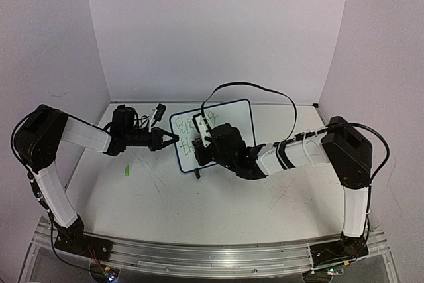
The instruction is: Write a sentence on the whiteboard
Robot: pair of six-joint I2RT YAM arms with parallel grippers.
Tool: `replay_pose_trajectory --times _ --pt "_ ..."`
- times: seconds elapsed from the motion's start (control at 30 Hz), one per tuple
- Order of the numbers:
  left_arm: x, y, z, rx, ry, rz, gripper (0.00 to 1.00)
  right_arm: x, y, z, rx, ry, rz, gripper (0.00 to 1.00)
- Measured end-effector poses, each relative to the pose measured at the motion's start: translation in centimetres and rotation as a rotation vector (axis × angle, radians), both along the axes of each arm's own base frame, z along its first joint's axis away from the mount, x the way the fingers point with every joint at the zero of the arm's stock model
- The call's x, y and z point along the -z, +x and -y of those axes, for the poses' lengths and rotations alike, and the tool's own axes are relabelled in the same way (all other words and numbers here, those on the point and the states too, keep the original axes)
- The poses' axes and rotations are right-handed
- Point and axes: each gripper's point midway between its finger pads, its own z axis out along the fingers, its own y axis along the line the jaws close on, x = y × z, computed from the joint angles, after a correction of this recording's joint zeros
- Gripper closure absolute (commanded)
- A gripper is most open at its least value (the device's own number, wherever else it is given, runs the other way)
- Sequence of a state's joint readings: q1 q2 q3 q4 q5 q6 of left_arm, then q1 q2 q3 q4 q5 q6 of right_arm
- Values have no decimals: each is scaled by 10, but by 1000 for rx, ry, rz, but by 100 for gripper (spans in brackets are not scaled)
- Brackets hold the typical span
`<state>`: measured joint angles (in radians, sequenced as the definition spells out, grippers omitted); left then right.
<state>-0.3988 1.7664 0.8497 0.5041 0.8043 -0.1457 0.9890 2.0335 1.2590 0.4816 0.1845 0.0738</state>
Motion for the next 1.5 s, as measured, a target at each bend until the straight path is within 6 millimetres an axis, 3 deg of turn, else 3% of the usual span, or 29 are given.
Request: replay_pose_trajectory --times 0.23,0.33,0.5,0.57,0.77,1.07,1.5 --pt "-1 0 0 4 -2 1 100 -3 0 3 -2 -1 -6 100" --pt "-1 -1 1 6 0 5 100 -20 -1 8 -11 22 6 100" --pt "-1 -1 1 8 1 9 100 -64 3 20 -17 105 54 100" --pt "-1 -1 1 9 1 10 100 -71 10 24 -16 120 69 100" --pt "-1 -1 1 9 1 10 100 -60 22 34 -26 90 47 100" --pt "-1 -1 1 9 1 10 100 -29 8 19 -86 47 -10 100" --pt "-1 -1 1 9 1 10 100 -28 6 18 -90 44 -15 100"
